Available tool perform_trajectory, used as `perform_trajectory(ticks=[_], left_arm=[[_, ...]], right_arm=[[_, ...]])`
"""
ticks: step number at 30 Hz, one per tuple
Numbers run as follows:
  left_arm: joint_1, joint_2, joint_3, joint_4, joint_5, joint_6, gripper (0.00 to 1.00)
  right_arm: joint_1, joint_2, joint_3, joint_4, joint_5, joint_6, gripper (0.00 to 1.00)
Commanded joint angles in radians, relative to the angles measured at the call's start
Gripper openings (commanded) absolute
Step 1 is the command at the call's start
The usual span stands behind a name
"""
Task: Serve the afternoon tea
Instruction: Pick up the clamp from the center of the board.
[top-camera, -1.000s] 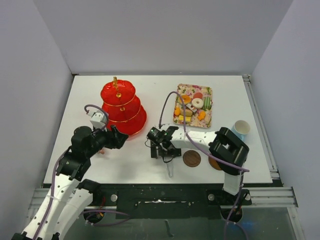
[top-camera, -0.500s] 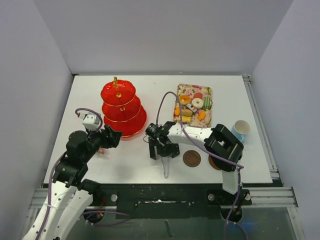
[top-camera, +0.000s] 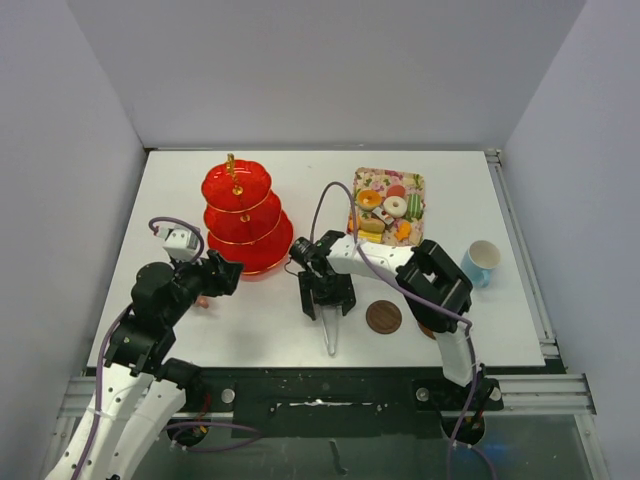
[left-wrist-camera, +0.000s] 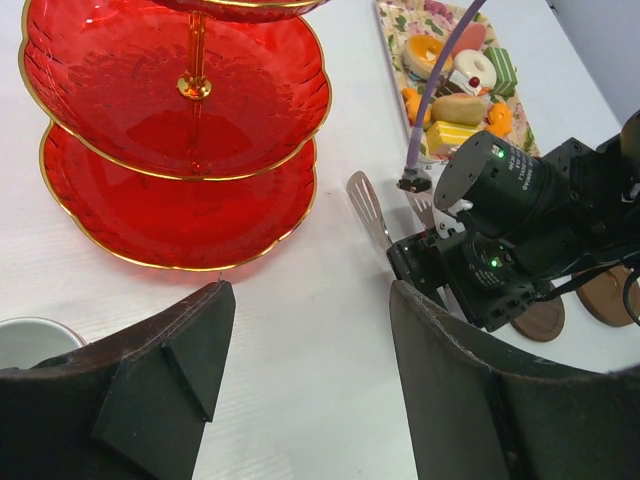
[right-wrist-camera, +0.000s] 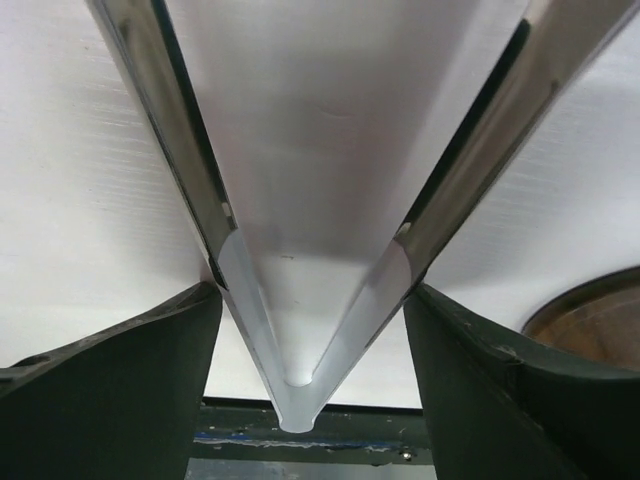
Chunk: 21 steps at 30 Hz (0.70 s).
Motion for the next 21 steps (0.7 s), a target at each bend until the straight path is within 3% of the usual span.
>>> perform_trajectory(ticks=[1,10,16,21], left_arm=[[-0.003,-0.005,0.019,0.031,-0.003,0.002,0.61],[0.000,0.003,0.018,0.034,-0.001,0.002,0.61],[0.000,0.010,0.019,0.033,0.000,0.002,0.61],[0.001,0.017,0.018,0.034,0.005,0.003,0.61]], right_arm=[[-0.008,0.135,-0.014,0.082,0.080,0.018,0.70],[-0.020,0.177,0.028,0.087,0.131,0.019,0.61],[-0.041,0.154,-0.039,0.169,0.106,0.016,0.54],[-0.054,0.174,-0.025,0.168,0.094,0.004,0.56]])
